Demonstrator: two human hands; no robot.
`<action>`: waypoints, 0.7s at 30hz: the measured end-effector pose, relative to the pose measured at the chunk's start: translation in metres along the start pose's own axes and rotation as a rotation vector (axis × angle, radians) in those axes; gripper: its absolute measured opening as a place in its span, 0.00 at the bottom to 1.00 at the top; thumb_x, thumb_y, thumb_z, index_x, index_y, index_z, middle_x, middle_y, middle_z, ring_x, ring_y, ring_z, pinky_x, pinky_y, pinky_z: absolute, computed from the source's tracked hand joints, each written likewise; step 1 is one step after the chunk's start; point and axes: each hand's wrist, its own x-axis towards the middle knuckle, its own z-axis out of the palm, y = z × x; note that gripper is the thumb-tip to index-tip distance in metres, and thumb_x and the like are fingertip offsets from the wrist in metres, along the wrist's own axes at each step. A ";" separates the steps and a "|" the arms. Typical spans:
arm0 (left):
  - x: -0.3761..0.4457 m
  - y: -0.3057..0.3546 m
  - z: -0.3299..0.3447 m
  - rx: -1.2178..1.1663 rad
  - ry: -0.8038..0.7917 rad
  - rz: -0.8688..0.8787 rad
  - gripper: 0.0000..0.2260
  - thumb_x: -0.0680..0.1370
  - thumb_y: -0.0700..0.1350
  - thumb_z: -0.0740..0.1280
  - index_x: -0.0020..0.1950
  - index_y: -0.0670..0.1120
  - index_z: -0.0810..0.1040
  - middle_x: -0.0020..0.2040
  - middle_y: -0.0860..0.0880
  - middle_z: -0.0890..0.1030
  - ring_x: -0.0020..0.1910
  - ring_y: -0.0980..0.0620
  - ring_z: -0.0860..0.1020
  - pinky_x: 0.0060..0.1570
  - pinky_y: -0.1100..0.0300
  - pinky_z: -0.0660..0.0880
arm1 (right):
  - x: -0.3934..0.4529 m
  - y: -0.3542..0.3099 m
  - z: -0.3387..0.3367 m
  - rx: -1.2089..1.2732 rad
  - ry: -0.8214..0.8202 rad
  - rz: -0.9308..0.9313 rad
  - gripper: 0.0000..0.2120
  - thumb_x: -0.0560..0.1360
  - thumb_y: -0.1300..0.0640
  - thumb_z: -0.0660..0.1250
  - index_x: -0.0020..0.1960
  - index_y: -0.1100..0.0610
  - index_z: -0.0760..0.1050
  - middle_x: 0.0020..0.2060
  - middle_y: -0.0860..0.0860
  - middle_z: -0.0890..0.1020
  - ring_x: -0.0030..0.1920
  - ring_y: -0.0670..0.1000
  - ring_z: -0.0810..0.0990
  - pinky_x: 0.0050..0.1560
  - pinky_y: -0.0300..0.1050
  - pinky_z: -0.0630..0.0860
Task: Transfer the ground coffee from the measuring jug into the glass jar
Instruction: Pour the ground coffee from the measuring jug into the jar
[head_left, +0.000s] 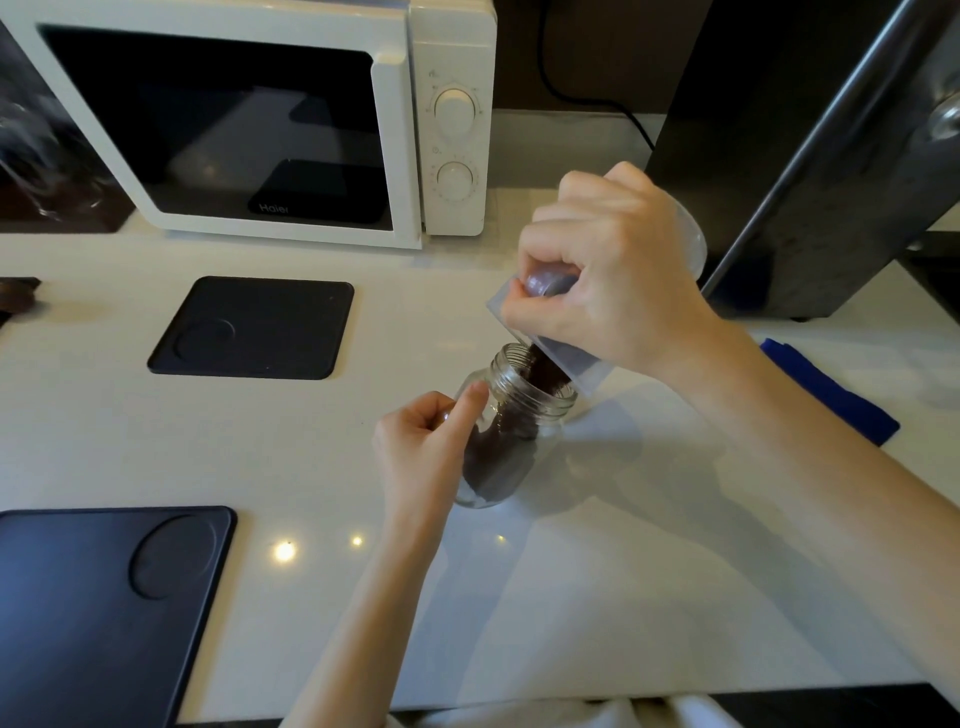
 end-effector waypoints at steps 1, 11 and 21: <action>0.000 0.000 0.000 -0.002 -0.001 0.000 0.22 0.70 0.48 0.72 0.20 0.48 0.65 0.18 0.55 0.62 0.22 0.56 0.60 0.24 0.65 0.59 | 0.000 0.000 0.000 0.001 -0.003 -0.001 0.09 0.63 0.59 0.68 0.26 0.60 0.73 0.22 0.53 0.75 0.31 0.50 0.66 0.37 0.45 0.59; 0.001 -0.001 0.001 -0.006 -0.007 0.014 0.21 0.71 0.48 0.71 0.20 0.46 0.68 0.17 0.55 0.64 0.22 0.57 0.61 0.24 0.65 0.60 | -0.001 -0.002 -0.001 -0.008 0.004 -0.020 0.09 0.62 0.59 0.67 0.26 0.60 0.71 0.21 0.52 0.73 0.31 0.50 0.65 0.36 0.46 0.60; 0.001 -0.003 0.001 -0.015 0.007 0.009 0.21 0.70 0.48 0.72 0.22 0.44 0.67 0.20 0.52 0.64 0.24 0.55 0.61 0.25 0.65 0.60 | -0.001 -0.003 -0.002 0.005 0.020 -0.031 0.09 0.62 0.60 0.67 0.25 0.59 0.70 0.21 0.52 0.72 0.32 0.50 0.64 0.36 0.46 0.59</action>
